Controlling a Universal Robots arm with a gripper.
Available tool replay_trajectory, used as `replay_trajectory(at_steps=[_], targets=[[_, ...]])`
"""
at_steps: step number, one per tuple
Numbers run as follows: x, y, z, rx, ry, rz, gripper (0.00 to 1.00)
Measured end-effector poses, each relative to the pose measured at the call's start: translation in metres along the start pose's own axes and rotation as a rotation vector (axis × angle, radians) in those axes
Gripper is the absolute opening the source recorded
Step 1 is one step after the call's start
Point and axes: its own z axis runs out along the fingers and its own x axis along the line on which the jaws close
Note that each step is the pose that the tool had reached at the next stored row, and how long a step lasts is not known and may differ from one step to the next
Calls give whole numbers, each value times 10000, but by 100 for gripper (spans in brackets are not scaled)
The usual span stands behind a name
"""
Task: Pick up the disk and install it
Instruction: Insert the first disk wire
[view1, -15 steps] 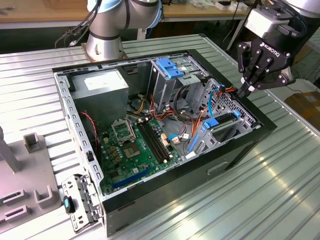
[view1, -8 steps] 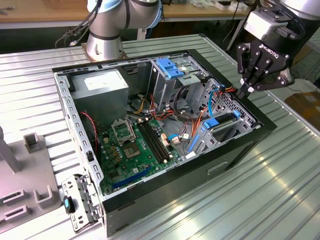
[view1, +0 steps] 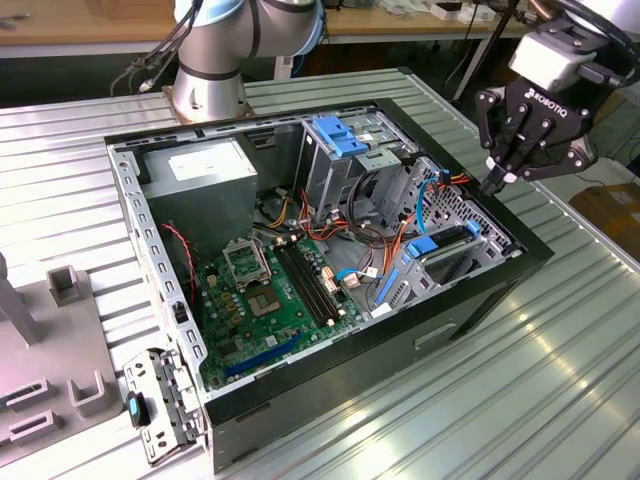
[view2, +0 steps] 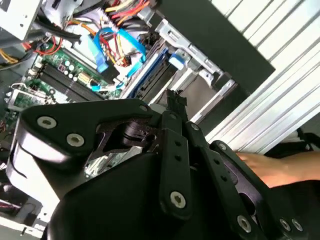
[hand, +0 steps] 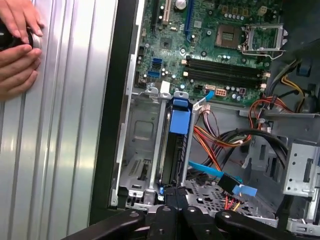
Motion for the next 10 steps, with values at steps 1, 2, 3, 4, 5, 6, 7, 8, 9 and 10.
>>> replay_trajectory(at_steps=[1, 2, 3, 4, 5, 6, 7, 8, 9, 10], targets=[[0, -10, 12, 1, -5, -281, 11], [0, -12, 27, 4, -18, -718, 11], [0, -12, 40, 6, -27, -1068, 11], [0, -12, 47, 7, -32, -1263, 11], [0, -11, 61, 9, -43, -1640, 11], [0, -13, 81, 12, -56, -2115, 11], [-2, -27, 91, 12, -57, -2211, 17], [-5, -43, 99, 13, -58, -2250, 24], [-13, -76, 110, 13, -58, -2288, 24], [-36, -138, 133, 13, -62, -2353, 36]])
